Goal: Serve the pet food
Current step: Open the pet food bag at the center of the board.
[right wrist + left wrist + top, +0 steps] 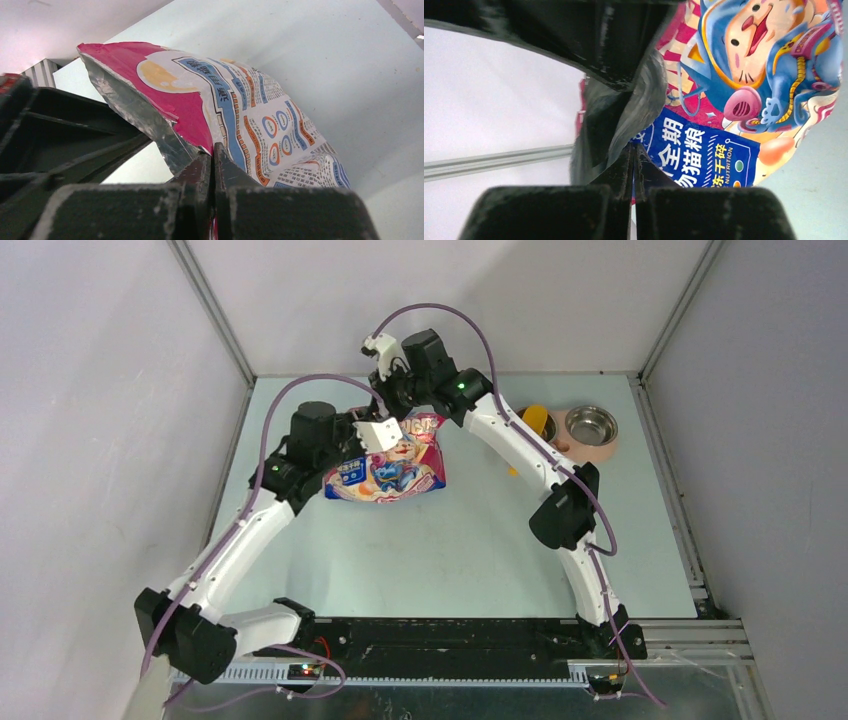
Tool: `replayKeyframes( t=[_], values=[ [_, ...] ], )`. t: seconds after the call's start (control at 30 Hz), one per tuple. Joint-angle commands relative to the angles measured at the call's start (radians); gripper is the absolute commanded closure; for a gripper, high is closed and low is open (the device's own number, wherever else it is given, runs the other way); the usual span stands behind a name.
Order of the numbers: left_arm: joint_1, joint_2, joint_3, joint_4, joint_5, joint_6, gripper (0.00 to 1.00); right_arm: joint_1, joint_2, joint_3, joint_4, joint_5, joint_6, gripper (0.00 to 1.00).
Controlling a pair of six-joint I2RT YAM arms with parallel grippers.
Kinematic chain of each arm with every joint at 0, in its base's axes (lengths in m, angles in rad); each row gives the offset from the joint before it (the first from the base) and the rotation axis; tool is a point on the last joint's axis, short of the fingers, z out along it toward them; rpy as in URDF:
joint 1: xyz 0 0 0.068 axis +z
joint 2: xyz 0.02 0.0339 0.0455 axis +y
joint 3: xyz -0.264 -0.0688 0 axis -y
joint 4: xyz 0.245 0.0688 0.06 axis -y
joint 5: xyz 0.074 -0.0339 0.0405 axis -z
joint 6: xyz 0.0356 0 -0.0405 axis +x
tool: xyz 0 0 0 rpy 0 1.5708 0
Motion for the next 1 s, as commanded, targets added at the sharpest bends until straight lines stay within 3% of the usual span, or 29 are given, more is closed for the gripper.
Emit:
replayKeyframes(
  t=[0.0,0.3,0.43,0.53,0.7,0.87,0.93,0.97],
  values=[
    [0.011,-0.039,0.119,-0.174,0.146,-0.063,1.00,-0.004,-0.079,0.013,-0.051,0.009,-0.009,1.00],
    [0.072,-0.095,0.177,-0.338,0.290,-0.135,1.00,-0.003,-0.091,0.037,-0.059,0.054,-0.057,1.00],
    [0.078,-0.102,0.147,-0.331,0.286,-0.126,0.99,-0.001,-0.097,0.047,-0.060,0.033,-0.038,1.00],
    [0.077,-0.086,0.132,-0.305,0.291,-0.085,0.87,0.002,-0.102,0.041,-0.064,-0.015,-0.021,1.00],
    [0.082,-0.038,0.137,-0.305,0.364,0.081,0.86,0.002,-0.102,0.034,-0.063,-0.052,0.008,1.00],
    [0.094,0.015,0.186,-0.313,0.439,0.150,0.84,0.000,-0.104,0.027,-0.064,-0.052,0.007,1.00],
    [0.095,0.031,0.220,-0.328,0.447,0.156,0.79,-0.004,-0.103,0.026,-0.065,-0.049,0.007,1.00],
    [0.096,0.040,0.240,-0.336,0.448,0.157,0.67,-0.007,-0.103,0.026,-0.063,-0.049,0.006,1.00]
  ],
)
